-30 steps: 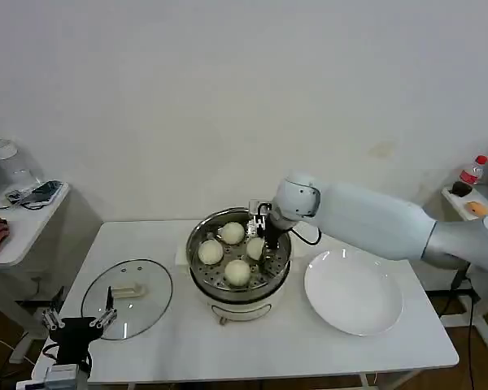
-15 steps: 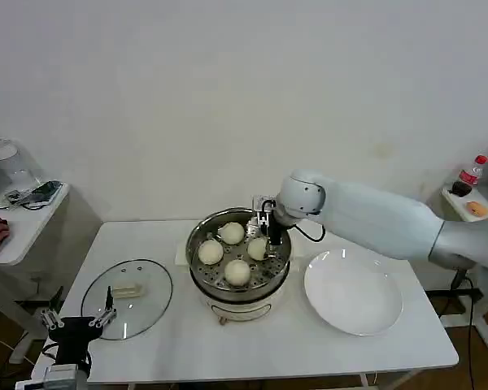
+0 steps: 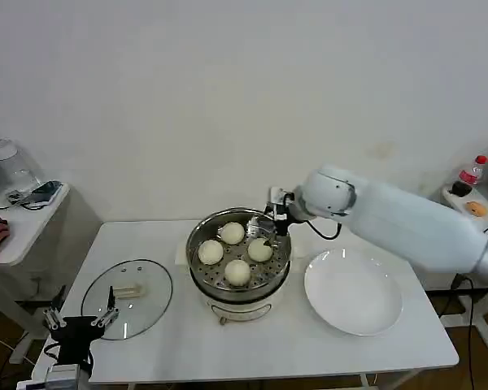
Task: Take steamed baozi put them in steamer then cover it.
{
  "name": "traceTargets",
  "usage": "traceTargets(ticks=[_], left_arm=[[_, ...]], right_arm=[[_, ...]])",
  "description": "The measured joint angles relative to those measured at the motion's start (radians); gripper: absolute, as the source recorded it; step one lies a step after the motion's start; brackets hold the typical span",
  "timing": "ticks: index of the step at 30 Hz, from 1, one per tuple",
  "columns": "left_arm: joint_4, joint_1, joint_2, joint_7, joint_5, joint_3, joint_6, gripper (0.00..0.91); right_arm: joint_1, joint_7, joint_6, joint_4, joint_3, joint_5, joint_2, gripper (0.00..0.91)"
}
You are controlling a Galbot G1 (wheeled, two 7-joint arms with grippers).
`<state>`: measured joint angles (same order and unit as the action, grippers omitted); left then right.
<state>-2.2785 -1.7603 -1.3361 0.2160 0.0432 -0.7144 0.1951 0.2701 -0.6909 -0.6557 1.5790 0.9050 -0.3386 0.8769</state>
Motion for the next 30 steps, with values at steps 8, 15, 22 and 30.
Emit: traceTargets(ticks=[8, 15, 22, 30], left_arm=[[0.014, 0.003, 0.001, -0.001, 0.000, -0.008, -0.010, 0.907], [0.034, 0.007, -0.004, -0.012, 0.004, -0.010, -0.030, 0.907], [0.060, 0.015, -0.008, -0.022, 0.027, -0.012, -0.056, 0.907], [0.118, 0.015, 0.000, -0.015, 0.177, -0.026, -0.105, 0.907]], right_arm=[[-0.259, 0.211, 0.108, 0.119, -0.278, 0.066, -0.091, 0.907], [-0.625, 0.404, 0.285, 0.199, -0.627, 0.144, -0.079, 0.907], [-1.003, 0.485, 0.470, 0.267, -0.994, 0.215, 0.020, 0.907], [-1.360, 0.489, 0.630, 0.342, -1.353, 0.239, 0.192, 0.907]])
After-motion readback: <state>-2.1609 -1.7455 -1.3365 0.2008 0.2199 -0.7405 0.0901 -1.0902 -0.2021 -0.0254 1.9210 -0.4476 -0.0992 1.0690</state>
